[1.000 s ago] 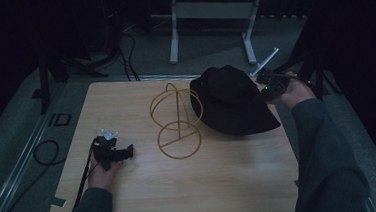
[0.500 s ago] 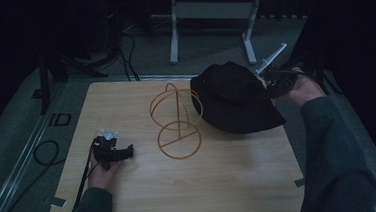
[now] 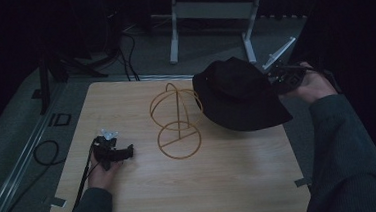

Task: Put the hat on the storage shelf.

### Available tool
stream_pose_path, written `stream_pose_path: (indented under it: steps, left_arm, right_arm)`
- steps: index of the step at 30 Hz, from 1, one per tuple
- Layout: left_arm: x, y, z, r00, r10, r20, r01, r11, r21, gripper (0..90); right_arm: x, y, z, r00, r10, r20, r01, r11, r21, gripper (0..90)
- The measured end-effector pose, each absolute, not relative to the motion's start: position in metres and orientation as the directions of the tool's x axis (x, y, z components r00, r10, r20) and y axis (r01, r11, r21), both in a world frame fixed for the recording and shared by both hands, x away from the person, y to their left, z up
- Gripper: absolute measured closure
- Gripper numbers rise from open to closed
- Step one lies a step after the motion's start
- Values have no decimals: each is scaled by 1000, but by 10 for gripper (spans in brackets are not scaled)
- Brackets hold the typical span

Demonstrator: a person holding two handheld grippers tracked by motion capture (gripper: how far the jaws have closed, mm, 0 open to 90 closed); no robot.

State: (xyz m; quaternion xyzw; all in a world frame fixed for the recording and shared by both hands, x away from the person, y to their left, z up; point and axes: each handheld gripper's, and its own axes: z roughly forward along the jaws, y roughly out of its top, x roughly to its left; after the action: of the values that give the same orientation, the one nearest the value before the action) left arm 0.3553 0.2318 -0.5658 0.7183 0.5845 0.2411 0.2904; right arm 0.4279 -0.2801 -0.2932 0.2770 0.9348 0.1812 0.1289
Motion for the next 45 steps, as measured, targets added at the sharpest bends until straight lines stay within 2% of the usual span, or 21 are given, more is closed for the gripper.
stream_pose_path:
  steps: [25,45]
  left_arm:
    - [355,232,-566,201,980,6,700,-148,698,82]
    - [355,232,-566,201,980,8,699,-149,699,81]
  right_arm:
    - [420,-295,-260,-805,574,-150,455,759,465,876]
    - [416,-288,-239,-828,540,-149,412,768,490,876]
